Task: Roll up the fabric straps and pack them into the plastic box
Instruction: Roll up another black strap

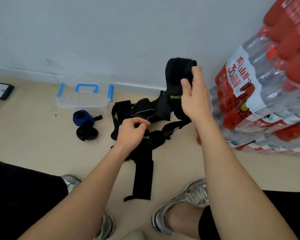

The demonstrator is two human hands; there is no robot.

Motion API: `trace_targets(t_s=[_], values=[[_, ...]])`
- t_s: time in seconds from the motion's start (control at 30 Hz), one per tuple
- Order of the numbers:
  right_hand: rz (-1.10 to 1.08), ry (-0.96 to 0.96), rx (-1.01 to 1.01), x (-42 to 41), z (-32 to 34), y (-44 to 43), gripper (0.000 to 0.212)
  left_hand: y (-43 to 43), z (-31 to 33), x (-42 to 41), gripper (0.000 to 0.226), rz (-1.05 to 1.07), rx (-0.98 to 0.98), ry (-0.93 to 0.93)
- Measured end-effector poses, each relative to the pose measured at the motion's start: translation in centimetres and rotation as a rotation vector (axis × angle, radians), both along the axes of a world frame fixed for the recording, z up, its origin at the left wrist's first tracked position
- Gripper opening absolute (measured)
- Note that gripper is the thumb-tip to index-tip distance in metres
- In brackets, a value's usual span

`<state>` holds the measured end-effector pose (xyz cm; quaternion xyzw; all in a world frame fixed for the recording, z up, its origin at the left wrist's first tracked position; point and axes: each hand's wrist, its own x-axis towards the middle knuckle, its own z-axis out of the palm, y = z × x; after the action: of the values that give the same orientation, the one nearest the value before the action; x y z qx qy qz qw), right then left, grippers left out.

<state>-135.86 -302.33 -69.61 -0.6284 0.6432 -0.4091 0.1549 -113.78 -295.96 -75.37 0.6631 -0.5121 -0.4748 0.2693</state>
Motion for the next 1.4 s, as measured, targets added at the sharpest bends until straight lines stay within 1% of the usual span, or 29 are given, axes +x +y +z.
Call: trace_targets(t_s=[0.07,0.1,0.17,0.2,0.27,0.3,0.33,0.37,0.4,0.47,0.53,0.57,0.63,0.67,0.7,0.73,0.77,0.8,0.87,0.9,0.97,1.03,1.07,1.13,1.27,1.37,1.4], values=[[0.068,-0.037,0.021,1.0,1.8,0.6,0.015,0.0,1.7,0.2,0.036,-0.023,-0.074,0.012],[0.115,-0.058,0.057,1.6,2.4,1.0,0.014,0.0,2.7,0.3,0.036,-0.029,-0.113,0.012],[0.202,-0.055,0.152,3.1,3.1,2.0,0.009,0.1,4.4,0.3,0.028,-0.005,-0.170,0.035],[0.232,-0.045,0.193,4.0,3.2,2.6,0.010,0.2,5.4,0.3,0.032,0.025,-0.175,0.071],[0.266,-0.066,0.242,5.7,2.8,3.9,0.019,0.6,6.8,0.5,0.077,0.085,-0.107,0.165],[0.290,-0.087,0.252,6.4,2.4,4.6,0.018,0.9,7.2,0.8,0.091,0.089,-0.053,0.199],[0.326,-0.096,0.259,7.1,2.0,5.3,0.013,1.3,7.4,1.1,0.094,0.088,-0.015,0.223],[0.369,-0.091,0.271,7.8,1.6,6.0,0.008,1.8,7.6,1.5,0.084,0.094,0.004,0.248],[0.415,-0.093,0.296,8.4,1.2,6.6,0.004,2.2,7.5,1.9,0.067,0.117,0.016,0.273],[0.489,-0.111,0.343,9.2,0.4,7.5,0.007,2.8,7.4,2.4,0.039,0.179,0.024,0.321],[0.477,-0.098,0.337,9.4,-0.5,8.1,0.020,3.2,6.8,2.9,0.021,0.259,0.018,0.320],[0.436,-0.080,0.352,9.2,-0.9,8.3,0.033,3.4,6.6,3.1,0.015,0.296,0.010,0.299],[0.386,-0.047,0.475,8.2,-1.8,8.7,0.064,3.6,6.1,3.7,0.011,0.356,0.014,0.282],[0.408,-0.046,0.556,7.5,-2.2,9.0,0.077,3.6,6.0,4.1,0.009,0.385,0.041,0.295],[0.451,-0.057,0.632,6.9,-2.6,9.3,0.092,3.7,6.0,4.5,0.011,0.408,0.081,0.319],[0.500,-0.083,0.692,6.3,-3.0,9.6,0.107,3.7,6.0,5.0,0.018,0.414,0.122,0.347],[0.544,-0.125,0.733,6.0,-3.3,9.9,0.115,3.7,5.9,5.5,0.027,0.398,0.151,0.372],[0.577,-0.186,0.758,6.0,-3.6,10.0,0.115,3.6,5.8,6.0,0.035,0.362,0.168,0.386],[0.613,-0.287,0.798,6.5,-3.9,10.2,0.107,3.5,5.8,6.7,0.039,0.295,0.170,0.405],[0.624,-0.297,0.819,6.8,-3.9,10.1,0.100,3.5,5.8,7.0,0.039,0.286,0.168,0.415],[0.660,-0.310,0.856,6.7,-3.8,9.7,0.078,3.5,5.9,7.9,0.033,0.315,0.150,0.403],[0.703,-0.391,0.852,5.8,-3.4,9.1,0.049,3.5,6.2,8.9,0.023,0.366,0.116,0.359],[0.709,-0.439,0.837,5.3,-3.2,8.8,0.038,3.6,6.4,9.3,0.021,0.382,0.109,0.339],[0.665,-0.539,0.799,4.6,-2.8,8.3,0.029,3.9,6.9,9.8,0.022,0.373,0.110,0.314],[0.409,-0.730,0.702,4.6,-3.5,7.8,0.022,4.6,8.1,9.3,0.018,0.330,0.115,0.396],[0.110,-0.939,0.652,5.3,-5.1,7.5,0.022,5.0,8.3,9.3,0.020,0.271,0.129,0.439],[-0.018,-0.938,0.625,5.2,-5.5,7.5,0.023,5.1,8.4,9.6,0.022,0.252,0.146,0.460]])
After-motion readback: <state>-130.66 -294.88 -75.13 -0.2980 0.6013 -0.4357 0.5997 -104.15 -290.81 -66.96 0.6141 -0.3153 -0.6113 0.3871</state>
